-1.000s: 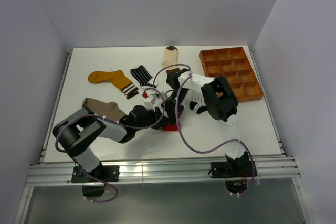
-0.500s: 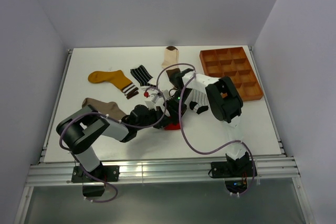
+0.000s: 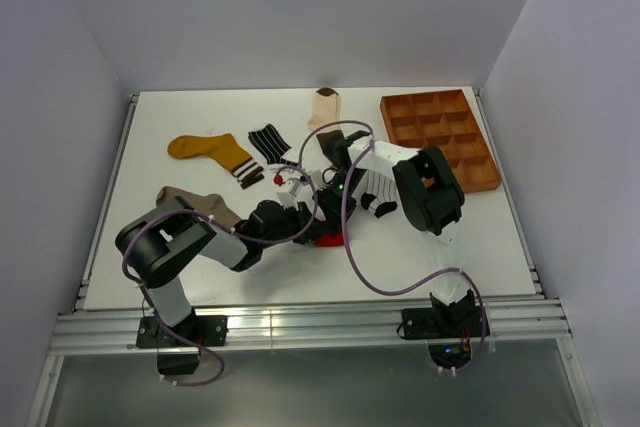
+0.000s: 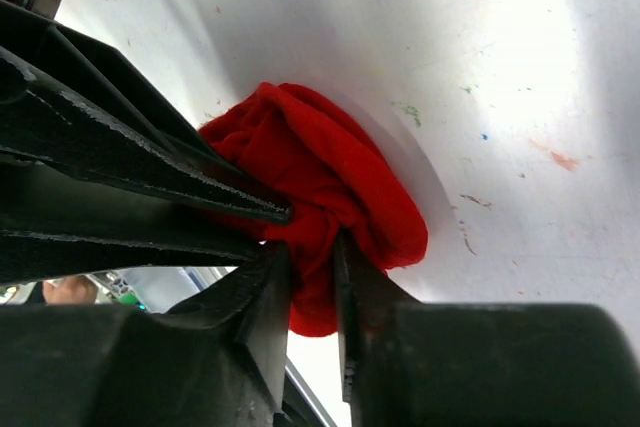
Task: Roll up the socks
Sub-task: Roll the sock at the center of the board.
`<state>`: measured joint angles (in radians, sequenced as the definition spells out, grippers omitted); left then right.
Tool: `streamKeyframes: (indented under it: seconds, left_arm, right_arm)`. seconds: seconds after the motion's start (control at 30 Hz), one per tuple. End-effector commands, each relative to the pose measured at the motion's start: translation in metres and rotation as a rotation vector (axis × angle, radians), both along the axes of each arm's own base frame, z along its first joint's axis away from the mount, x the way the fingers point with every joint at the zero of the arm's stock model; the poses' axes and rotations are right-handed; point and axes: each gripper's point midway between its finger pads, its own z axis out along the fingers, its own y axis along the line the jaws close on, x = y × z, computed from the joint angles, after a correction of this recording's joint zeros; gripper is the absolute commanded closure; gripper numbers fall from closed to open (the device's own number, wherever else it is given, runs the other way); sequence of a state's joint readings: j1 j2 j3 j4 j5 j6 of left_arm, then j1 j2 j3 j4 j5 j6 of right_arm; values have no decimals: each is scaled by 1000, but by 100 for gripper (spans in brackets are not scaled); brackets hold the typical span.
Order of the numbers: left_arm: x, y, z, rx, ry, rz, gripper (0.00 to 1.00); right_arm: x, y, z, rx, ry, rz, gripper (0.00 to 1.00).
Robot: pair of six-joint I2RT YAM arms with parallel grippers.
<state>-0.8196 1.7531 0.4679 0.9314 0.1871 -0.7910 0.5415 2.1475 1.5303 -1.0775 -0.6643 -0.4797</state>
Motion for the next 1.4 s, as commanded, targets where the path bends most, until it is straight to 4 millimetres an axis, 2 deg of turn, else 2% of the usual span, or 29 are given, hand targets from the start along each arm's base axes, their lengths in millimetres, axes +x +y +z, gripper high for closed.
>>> streamKeyframes:
  seconds: [0.0, 0.1, 0.17, 0.3, 0.43, 0.53, 0.63, 0.67, 0.77, 0.87, 0.9, 1.0, 1.03, 1.1, 1.13, 1.23, 1.27, 1.33, 1.37]
  left_arm:
    - [-51, 62, -100, 340, 254, 3, 96]
    - [-52, 60, -99, 334, 255, -4, 89]
    - [-53, 59, -97, 322, 252, -12, 78]
    - [-52, 60, -92, 309, 242, -3, 65]
    - [-52, 61, -90, 304, 237, 0, 60]
    - [-51, 60, -91, 305, 248, 5, 62]
    - [-48, 57, -93, 313, 271, 9, 86]
    - [-47, 56, -94, 317, 285, 14, 100]
    - [-47, 54, -96, 343, 331, 20, 100]
    - [-51, 60, -105, 411, 397, 31, 100]
    - [-50, 59, -104, 414, 406, 32, 100]
    - [-57, 65, -108, 452, 449, 19, 100]
    - [-54, 63, -106, 455, 453, 13, 100]
    - [-58, 64, -108, 483, 478, -4, 100]
    - [-59, 65, -108, 490, 487, -8, 100]
    - [-61, 66, -109, 512, 514, -25, 100]
    - [-63, 70, -111, 529, 529, -29, 100]
    - [-63, 72, -111, 530, 552, -33, 100]
    - [-65, 74, -112, 534, 567, -39, 100]
  right_arm:
    - [26, 3, -25, -9, -105, 12, 77]
    - [28, 2, -29, -23, -110, 9, 78]
    - [29, 0, -30, -32, -116, 6, 79]
    - [31, -2, -36, -56, -122, 0, 81]
    - [32, -5, -40, -65, -116, -4, 83]
    - [31, -6, -40, -66, -108, -1, 82]
    - [31, -6, -40, -62, -111, 2, 81]
    - [31, -5, -39, -56, -120, 4, 79]
    - [31, -7, -37, -55, -143, 9, 72]
    - [35, -7, -28, -35, -184, 2, 60]
    - [39, -7, -18, -12, -215, -10, 55]
    - [46, -8, 1, 46, -243, -47, 47]
    - [52, -9, 17, 96, -259, -76, 46]
    - [58, -12, 32, 147, -273, -113, 46]
    - [67, -19, 49, 177, -308, -152, 46]
    - [79, -28, 72, 243, -375, -212, 45]
    - [90, -37, 87, 269, -443, -245, 45]
    - [91, -50, 91, 271, -492, -257, 45]
    - [98, -57, 107, 282, -591, -259, 46]
